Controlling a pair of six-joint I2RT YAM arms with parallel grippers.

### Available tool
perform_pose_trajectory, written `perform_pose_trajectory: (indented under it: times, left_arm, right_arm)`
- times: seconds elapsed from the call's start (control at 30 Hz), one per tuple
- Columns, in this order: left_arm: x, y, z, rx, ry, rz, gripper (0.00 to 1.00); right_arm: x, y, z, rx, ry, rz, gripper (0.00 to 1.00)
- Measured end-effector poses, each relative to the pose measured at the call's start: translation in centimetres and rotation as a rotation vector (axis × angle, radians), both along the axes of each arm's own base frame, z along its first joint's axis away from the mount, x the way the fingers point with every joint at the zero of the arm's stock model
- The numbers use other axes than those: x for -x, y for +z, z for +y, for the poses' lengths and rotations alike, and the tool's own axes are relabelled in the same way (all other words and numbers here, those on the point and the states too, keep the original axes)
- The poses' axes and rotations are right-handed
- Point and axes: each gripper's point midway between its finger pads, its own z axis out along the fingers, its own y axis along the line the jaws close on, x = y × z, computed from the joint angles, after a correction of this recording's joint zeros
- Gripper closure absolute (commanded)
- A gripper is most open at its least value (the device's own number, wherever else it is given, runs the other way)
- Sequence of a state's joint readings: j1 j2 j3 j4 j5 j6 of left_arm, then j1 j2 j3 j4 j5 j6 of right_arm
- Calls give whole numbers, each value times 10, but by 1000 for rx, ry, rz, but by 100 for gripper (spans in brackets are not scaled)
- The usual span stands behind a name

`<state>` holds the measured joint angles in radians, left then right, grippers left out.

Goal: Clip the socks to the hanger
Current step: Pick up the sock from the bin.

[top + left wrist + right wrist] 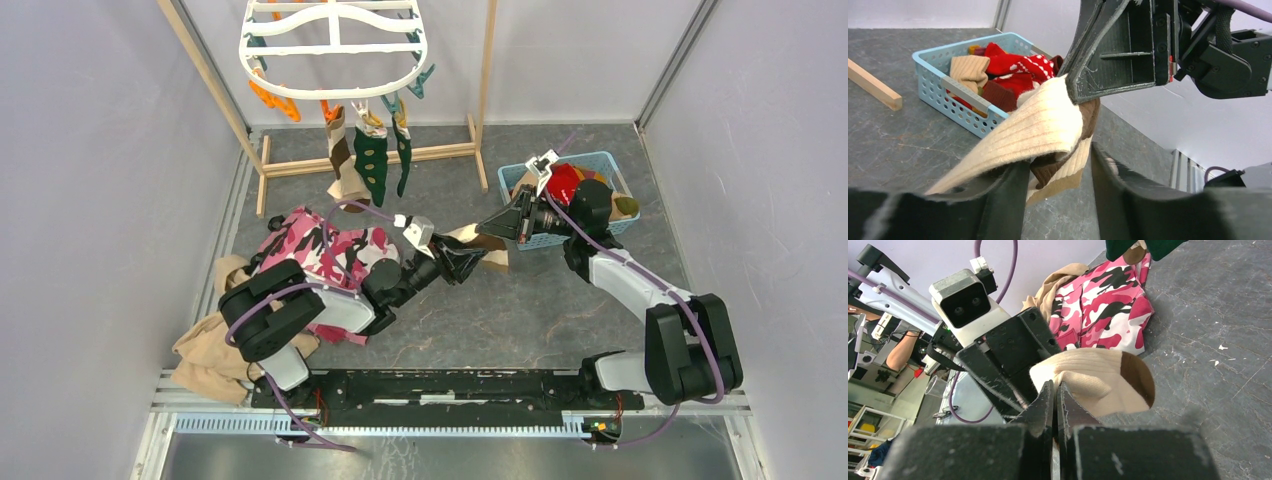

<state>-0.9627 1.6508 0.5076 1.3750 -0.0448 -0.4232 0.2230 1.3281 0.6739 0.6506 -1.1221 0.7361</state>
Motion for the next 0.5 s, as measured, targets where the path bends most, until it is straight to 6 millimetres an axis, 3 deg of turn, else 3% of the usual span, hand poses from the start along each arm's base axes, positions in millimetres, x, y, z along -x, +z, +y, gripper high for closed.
perform_pose_trajectory:
  times: [0.17,0.37,0.47,0.5]
  left_arm:
    - [-2,-4,0,-20,-26,1,97]
    - [-4,-11,2,-34,-71,39,98]
    - [-3,-11,6,-12,-103,85,98]
    - [-1,-11,9,0,-116,106,98]
  right_arm:
    - [-1,-3,0,3,2,8,100]
    - [-1,-8,0,19,5,-5,96]
    - [0,-12,0,39,15,-24,82]
    - [0,-12,0,47,21,-35,71]
